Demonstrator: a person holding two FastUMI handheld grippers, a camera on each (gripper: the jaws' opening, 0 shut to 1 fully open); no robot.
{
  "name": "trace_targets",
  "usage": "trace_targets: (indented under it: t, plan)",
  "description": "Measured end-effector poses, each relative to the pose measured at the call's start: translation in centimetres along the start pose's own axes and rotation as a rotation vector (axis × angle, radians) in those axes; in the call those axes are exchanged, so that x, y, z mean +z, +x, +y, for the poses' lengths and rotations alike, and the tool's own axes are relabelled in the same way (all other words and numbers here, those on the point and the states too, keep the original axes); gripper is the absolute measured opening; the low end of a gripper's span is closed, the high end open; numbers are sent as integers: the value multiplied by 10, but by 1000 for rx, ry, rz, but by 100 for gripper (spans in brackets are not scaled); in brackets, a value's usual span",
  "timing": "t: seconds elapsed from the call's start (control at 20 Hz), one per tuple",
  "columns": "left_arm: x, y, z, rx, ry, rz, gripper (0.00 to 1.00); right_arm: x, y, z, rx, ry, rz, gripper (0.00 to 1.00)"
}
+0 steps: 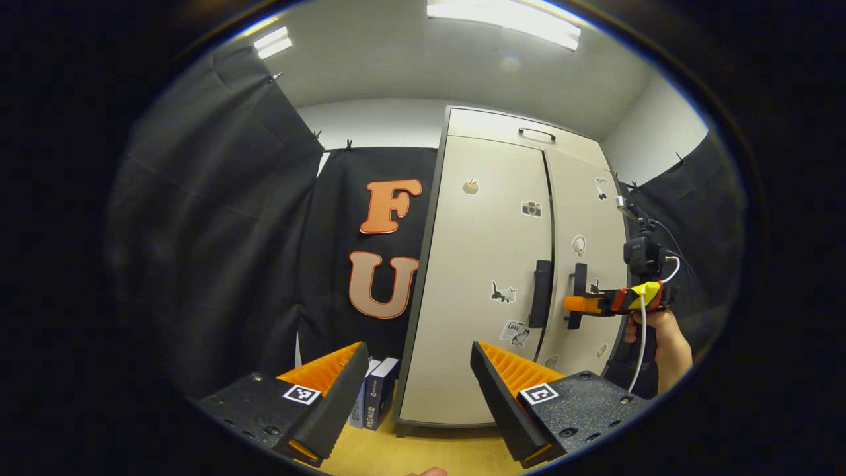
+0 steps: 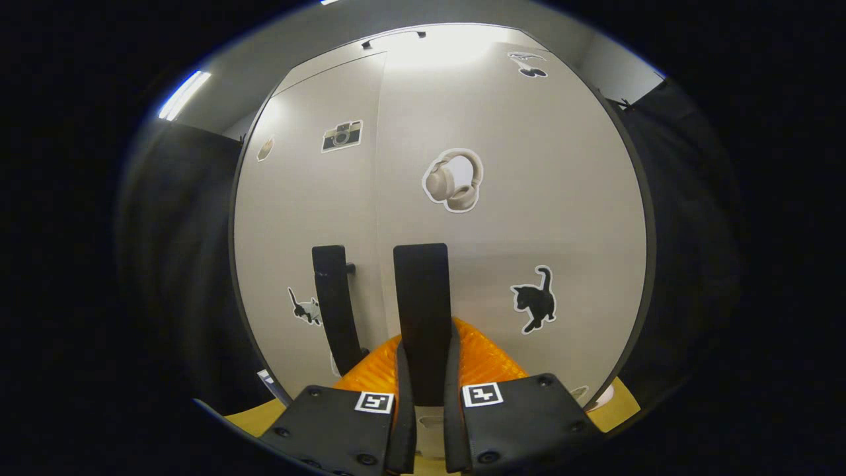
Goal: Open the right door of the double-door shoe cabinet with the right hand, and open the left door with the left hand.
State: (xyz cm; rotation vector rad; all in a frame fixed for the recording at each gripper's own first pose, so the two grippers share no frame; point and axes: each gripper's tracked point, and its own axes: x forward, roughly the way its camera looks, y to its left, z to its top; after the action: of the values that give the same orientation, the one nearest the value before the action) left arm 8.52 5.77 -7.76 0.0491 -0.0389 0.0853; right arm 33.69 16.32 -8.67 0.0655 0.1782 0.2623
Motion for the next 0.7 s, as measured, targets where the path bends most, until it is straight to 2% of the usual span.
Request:
trace_targets:
  t: [0.1,0.3,0.4,0.45,0.7]
  plan:
    - [0,0,-2,11,0,-3,94,-1,-14,0,48,13,10,25]
    - [-2,5,-20,-15,21,-2,94,0,-41,-3,113,2,32,25]
    - [-2,7,-37,-49,4,-5,92,0,-49,-8,122,-35,44,25]
    - [-3,9,-47,-70,-9,-7,94,0,-52,-10,129,-47,46,25]
    - [-12,18,-89,-150,-37,4,94,6,-76,-16,190,-20,55,25]
